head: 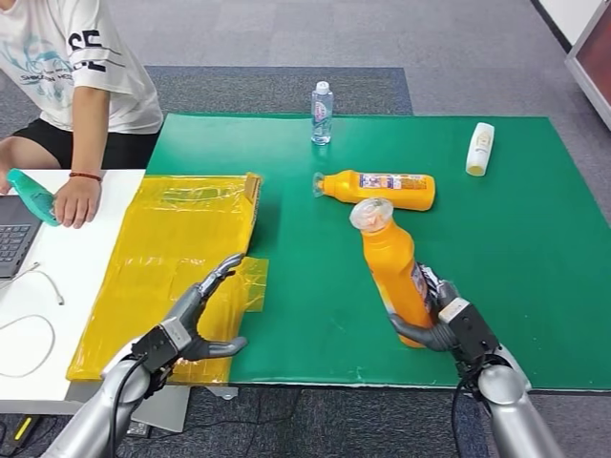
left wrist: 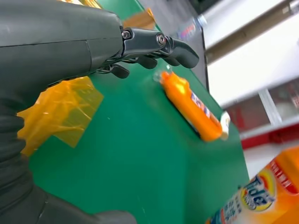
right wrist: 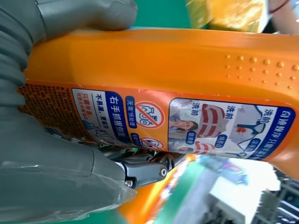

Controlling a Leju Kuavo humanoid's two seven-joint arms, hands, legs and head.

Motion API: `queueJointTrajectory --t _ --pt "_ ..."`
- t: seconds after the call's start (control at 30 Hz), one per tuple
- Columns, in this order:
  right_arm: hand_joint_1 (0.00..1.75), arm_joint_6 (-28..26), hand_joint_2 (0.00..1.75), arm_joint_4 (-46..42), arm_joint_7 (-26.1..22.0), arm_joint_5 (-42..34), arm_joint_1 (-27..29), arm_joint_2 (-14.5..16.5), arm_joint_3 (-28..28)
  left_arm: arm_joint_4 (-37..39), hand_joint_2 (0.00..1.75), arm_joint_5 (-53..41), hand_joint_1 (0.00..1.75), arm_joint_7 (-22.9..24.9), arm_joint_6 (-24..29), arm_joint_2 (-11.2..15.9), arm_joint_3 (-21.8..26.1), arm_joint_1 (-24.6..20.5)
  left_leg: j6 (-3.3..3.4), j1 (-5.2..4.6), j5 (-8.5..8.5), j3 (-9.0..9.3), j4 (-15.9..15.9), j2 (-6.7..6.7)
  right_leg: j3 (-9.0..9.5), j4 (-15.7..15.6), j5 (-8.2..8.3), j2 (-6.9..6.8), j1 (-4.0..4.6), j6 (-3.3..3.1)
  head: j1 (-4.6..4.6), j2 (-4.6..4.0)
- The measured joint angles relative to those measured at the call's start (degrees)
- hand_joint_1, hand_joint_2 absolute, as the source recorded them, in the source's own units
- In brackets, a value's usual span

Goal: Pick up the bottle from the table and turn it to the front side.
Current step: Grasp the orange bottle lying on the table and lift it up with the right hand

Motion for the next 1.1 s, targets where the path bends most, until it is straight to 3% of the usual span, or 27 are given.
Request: queueJointTrajectory --t 0.23,0.43,0.7,1.1 --pt "1.75 3.4 1.75 -1.3 -1.2 0.0 -4.0 3.2 7.9 8.3 1.75 6.3 0.00 -4.0 -17.1 1.0 -5.4 -10.9 -0.04 0.01 0.17 0.01 0.0 0.00 0.00 0.0 0.10 0.00 0.00 -0.05 -0.01 0.00" --pt "1.75 3.6 1.75 -1.4 -0.9 0.5 -6.9 4.9 14.4 9.4 1.75 12.1 0.00 -4.4 -28.5 4.0 -10.7 -15.9 -0.05 0.01 0.18 0.01 0.0 0.00 -0.01 0.0 0.10 0.00 0.02 -0.06 -0.01 0.00" --pt "1.75 0.2 1.75 -0.9 -0.2 1.1 -8.9 5.6 19.1 9.6 1.75 12.6 0.00 -4.4 -27.8 6.8 -15.2 -19.4 -0.05 0.01 0.17 0.00 0.0 0.00 -0.01 0.0 0.10 0.00 0.02 -0.06 -0.01 0.00" --pt "1.75 -4.1 1.75 0.4 0.5 3.3 -8.6 5.6 21.3 9.1 1.75 12.1 0.00 -4.4 -19.8 7.9 -16.7 -18.5 -0.06 0.01 0.16 -0.01 0.0 0.00 -0.04 0.0 0.09 0.00 0.02 -0.06 -0.02 0.00"
